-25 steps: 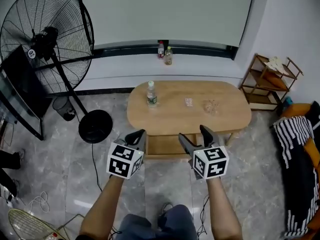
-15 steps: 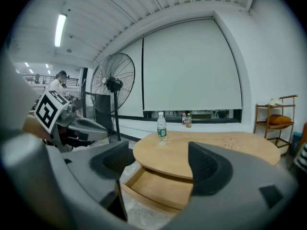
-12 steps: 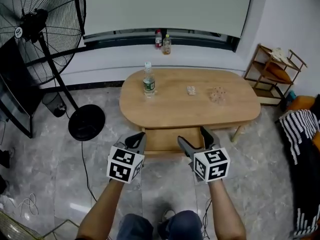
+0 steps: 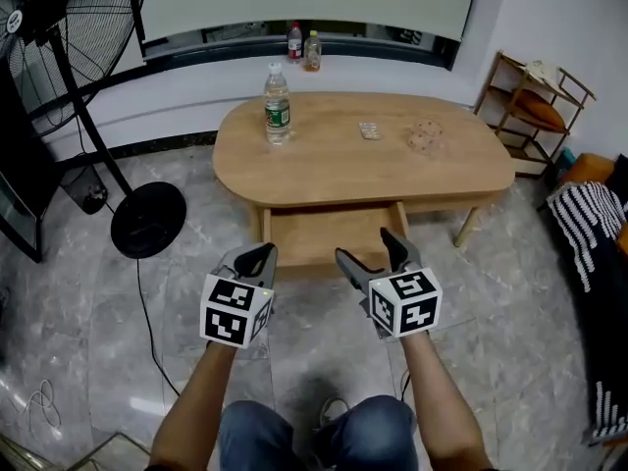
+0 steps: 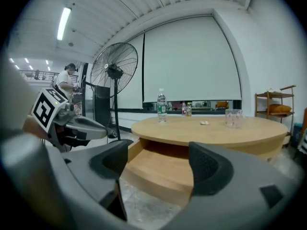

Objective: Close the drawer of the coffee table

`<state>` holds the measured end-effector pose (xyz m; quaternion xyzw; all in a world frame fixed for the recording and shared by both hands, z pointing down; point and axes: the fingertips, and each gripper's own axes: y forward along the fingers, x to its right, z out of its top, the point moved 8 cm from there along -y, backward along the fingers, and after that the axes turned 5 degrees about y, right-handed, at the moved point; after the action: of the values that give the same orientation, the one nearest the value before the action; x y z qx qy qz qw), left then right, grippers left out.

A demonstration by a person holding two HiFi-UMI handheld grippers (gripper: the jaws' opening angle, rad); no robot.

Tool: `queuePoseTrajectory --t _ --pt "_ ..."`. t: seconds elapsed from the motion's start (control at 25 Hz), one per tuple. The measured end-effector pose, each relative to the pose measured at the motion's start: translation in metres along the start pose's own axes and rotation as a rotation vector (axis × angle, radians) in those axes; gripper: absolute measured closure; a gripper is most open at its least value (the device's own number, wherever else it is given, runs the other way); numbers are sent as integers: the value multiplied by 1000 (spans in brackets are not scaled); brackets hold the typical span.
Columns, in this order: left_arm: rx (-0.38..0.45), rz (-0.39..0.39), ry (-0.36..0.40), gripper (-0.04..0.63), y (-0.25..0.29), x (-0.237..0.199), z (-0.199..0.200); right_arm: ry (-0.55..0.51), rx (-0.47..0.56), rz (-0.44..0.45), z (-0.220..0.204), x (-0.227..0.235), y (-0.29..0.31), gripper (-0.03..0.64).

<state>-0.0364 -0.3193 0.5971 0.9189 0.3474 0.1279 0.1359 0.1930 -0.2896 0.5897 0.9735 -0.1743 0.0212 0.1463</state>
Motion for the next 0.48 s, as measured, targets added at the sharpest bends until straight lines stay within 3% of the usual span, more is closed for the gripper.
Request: queuePoseTrajectory --t 0.48 --pt "7 -12 40 592 14 15 -57 6 12 6 -64 -7 9 229"
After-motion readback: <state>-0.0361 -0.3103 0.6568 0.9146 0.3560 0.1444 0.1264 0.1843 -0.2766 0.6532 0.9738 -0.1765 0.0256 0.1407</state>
